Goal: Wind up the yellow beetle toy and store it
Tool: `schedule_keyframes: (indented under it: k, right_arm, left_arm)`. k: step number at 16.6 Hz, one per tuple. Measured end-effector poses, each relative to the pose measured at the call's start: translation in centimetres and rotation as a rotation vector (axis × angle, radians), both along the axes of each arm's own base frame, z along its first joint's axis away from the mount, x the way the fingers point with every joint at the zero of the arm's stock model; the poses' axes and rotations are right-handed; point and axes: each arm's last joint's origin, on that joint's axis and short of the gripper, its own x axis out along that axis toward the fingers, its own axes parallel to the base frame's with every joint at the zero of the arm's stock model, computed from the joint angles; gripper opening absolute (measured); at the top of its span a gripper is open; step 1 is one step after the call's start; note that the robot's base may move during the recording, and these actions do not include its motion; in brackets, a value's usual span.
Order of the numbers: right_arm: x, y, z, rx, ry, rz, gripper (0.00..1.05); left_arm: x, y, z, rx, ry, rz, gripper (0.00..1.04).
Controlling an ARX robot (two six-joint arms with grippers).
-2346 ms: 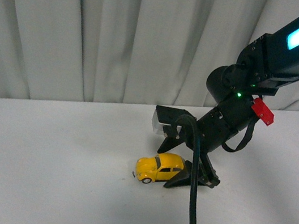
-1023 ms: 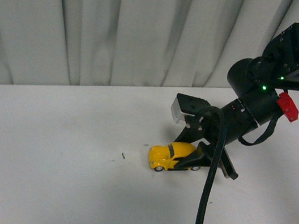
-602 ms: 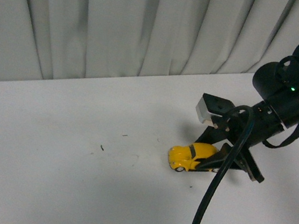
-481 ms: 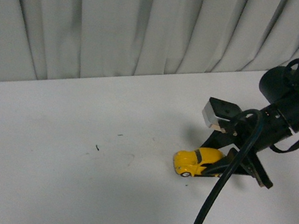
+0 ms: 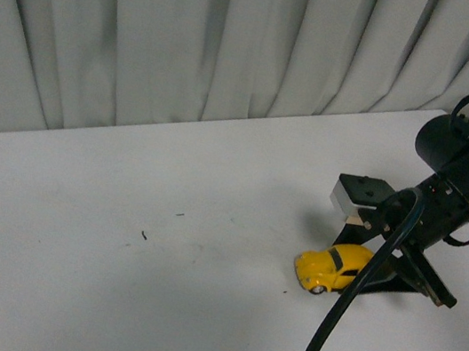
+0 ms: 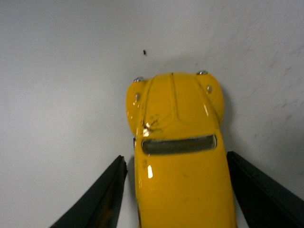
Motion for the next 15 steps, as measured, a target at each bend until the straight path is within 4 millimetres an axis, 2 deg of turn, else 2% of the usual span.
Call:
schedule_keyframes:
  k: [4, 15]
  right_arm:
    - [-0.10, -0.04, 0.10, 0.006, 0.017, 0.009, 0.99]
    - [0.32, 0.16, 0.25, -0.022, 0.004, 0.026, 0.98]
  left_arm:
    - [0.00, 0.00, 0.00, 0.000, 0.000, 0.000, 0.98]
    - [0.00, 0.00, 0.00, 0.000, 0.000, 0.000, 0.98]
